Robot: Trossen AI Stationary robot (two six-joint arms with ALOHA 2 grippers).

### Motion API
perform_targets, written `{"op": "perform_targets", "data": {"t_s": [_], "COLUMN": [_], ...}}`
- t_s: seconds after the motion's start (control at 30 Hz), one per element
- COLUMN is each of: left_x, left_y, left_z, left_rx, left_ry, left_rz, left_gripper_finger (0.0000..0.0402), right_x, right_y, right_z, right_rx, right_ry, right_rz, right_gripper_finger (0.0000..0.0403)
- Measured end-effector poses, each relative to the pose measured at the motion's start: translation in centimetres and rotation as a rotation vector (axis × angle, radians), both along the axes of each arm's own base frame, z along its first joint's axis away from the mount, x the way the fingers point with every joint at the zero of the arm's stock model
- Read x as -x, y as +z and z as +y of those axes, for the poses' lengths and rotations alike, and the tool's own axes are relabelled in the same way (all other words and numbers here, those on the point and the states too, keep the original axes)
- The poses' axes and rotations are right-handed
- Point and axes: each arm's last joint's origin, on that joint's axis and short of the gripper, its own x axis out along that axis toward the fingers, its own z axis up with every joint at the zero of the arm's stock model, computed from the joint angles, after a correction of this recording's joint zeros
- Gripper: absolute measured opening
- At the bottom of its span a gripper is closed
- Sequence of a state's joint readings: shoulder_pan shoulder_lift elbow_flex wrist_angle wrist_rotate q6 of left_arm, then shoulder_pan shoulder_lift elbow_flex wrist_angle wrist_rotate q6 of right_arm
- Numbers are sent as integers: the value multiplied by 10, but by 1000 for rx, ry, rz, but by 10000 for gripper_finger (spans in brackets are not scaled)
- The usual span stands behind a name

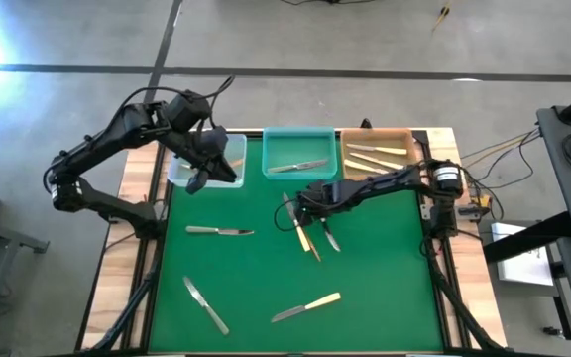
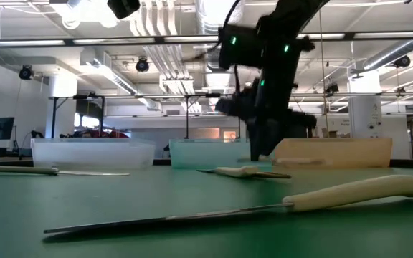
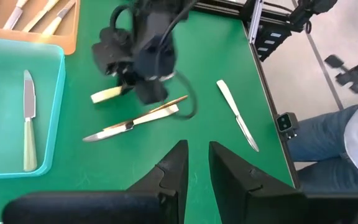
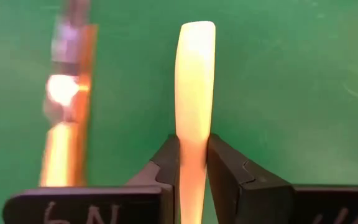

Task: Sort silverware by color (type)
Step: Put the yellow table knife into the orange bin

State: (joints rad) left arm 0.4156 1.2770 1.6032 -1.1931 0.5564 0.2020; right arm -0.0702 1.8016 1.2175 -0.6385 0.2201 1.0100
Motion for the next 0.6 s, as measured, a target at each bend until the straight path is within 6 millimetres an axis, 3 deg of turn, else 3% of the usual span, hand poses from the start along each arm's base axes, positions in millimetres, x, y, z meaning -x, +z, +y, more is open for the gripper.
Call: {"op": "perform_targets", "data": {"t_s": [0.2,0.3,0.47,0.6], "left_x": [4,5,3,0], "left_y": [3,3,5,7], "left_z": [-2,-2,1,2], "left_rx": [4,-1,-43,-12], "left_ry": [9,21,76,118], "left_rz": [-10,-10,-19,-42], "left_gripper_finger": [47,47,47,47], "right_x": [24,46,91,113], "right_y": [60,89,123,138], "right_z": [11,10,-19,-34], "right_rx": [76,163,354,256], "right_ry": [85,119,73,71], "right_rz": [-75,-63,71,16], "right_gripper_finger": [41,7,3,4]}}
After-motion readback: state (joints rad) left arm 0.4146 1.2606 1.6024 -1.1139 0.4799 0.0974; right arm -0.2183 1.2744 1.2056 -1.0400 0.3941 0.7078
